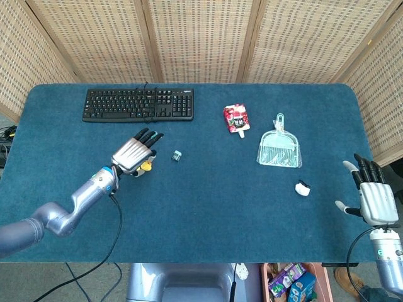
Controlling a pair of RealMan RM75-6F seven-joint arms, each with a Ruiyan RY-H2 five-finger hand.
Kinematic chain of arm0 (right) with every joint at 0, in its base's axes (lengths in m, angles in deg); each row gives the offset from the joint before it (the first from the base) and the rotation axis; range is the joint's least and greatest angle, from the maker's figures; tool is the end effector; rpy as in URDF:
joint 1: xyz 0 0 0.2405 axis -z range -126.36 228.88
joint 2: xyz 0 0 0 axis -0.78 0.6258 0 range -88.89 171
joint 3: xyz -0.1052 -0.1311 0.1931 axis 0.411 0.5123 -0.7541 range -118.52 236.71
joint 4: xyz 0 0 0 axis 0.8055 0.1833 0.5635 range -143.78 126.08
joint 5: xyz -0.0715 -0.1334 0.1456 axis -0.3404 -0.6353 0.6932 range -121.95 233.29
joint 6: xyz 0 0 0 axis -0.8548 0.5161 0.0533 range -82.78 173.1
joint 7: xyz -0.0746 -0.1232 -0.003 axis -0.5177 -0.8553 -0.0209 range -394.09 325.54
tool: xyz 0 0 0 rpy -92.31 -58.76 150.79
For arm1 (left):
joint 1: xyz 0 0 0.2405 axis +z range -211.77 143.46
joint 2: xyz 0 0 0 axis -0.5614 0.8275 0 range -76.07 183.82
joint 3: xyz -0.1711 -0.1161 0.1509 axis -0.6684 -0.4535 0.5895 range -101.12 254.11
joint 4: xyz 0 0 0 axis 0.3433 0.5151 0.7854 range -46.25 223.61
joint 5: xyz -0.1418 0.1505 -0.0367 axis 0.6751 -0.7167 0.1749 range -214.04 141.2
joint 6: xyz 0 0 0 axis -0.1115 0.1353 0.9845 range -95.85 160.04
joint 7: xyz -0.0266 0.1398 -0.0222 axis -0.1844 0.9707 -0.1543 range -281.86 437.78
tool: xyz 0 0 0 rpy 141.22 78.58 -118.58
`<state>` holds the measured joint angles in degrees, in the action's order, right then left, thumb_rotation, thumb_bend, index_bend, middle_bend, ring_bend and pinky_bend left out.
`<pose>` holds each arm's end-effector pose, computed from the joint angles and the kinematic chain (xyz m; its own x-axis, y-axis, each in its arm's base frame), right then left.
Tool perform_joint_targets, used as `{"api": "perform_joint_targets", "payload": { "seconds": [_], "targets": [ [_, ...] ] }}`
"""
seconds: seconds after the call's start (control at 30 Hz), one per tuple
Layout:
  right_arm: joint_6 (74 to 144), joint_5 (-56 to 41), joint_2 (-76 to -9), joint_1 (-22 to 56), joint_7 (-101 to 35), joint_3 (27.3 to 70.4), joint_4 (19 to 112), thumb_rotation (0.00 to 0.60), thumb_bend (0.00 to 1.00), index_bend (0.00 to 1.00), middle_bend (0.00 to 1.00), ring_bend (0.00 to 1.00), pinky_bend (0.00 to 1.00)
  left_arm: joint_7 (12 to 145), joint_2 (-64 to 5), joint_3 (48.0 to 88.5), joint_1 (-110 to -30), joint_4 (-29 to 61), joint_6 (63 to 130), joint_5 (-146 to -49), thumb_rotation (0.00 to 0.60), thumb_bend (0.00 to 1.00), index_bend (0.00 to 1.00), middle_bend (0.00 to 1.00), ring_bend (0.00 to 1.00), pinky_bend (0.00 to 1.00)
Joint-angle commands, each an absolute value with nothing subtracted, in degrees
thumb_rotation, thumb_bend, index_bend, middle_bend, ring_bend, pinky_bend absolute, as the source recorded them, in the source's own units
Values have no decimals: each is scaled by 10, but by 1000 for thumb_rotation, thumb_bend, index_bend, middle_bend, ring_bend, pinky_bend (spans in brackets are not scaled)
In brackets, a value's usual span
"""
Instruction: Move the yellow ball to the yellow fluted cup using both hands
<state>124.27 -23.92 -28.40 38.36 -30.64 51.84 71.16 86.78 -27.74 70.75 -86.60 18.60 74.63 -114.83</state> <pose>-0.3287 -0.2466 0.1573 0.4200 0.0463 0.9063 -0.9073 0.0017 0.4204 -0.1569 0.4076 0.0197 0.7388 0.1508 0.6569 0.6064 -0.5740 -0.5503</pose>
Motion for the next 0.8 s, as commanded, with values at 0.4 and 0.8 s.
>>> {"api": "perform_joint_targets", "payload": {
  "seconds": [0.4, 0.8],
  "targets": [
    [1237, -245, -287, 380, -313, 518, 716, 600, 0, 0, 0, 0, 0, 845, -286, 713, -860, 229, 698, -1097, 600, 297, 591, 0, 0, 0],
    [1235, -245, -289, 381, -320, 516, 714, 600, 0, 0, 0, 0, 0, 838, -311, 715, -861, 270, 673, -1075, 600, 297, 591, 0, 0, 0]
  ]
}}
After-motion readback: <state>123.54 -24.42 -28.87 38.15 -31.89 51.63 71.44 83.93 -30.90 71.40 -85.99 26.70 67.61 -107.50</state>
